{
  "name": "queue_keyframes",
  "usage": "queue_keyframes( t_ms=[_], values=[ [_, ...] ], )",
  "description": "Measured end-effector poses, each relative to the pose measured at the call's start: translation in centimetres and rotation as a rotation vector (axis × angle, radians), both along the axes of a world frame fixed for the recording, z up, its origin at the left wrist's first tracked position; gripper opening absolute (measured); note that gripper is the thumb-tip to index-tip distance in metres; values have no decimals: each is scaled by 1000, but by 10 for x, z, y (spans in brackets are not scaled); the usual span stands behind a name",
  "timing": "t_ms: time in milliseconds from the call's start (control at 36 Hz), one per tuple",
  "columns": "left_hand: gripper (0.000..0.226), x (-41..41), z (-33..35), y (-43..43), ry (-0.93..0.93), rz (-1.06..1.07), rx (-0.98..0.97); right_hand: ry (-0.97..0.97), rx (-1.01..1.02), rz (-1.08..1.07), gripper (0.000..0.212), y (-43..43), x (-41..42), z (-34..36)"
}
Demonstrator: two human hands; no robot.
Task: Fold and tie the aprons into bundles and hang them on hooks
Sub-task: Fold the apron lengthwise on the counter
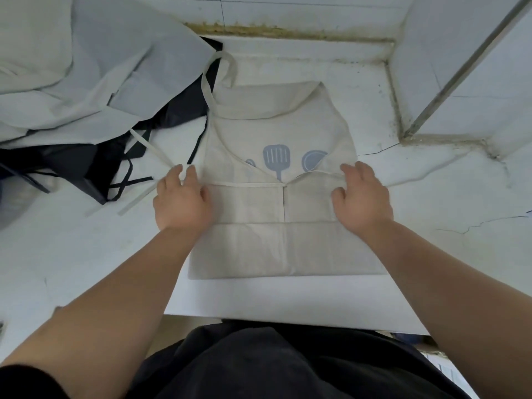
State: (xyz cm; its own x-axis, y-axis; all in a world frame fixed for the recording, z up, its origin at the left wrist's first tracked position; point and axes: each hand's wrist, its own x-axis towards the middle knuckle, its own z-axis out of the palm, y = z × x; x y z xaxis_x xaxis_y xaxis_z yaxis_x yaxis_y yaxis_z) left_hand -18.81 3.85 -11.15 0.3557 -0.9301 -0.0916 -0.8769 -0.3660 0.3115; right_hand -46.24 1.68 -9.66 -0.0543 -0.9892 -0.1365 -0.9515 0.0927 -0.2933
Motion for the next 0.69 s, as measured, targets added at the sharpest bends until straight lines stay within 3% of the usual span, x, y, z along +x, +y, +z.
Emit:
queue_keyframes(
  t_ms=[111, 194, 361, 472, 528, 611, 694],
  values=[
    [39, -16, 4, 14, 155, -202, -141, -169, 116, 240, 37, 16, 10, 2],
    [28, -29, 3, 27, 234, -370, -100, -232, 226, 286, 34, 24, 9, -8],
    [28, -47, -7, 50, 159, -536, -54, -132, 184, 375, 20, 28, 0, -16],
    [18, -49, -14, 55, -43, -561, -108, 34, 193, 457, 36, 34, -2, -12],
    [16, -55, -10, 58, -110, -588, -79, 80, 234, 526, 57, 40, -2, -11],
    [37, -63, 2, 58, -98, -568, 111, 177, 337, 608, 106, 49, -3, -9],
    [60, -67, 15, 55, -79, -548, 260, 229, 368, 641, 120, 51, -5, -13]
  ],
)
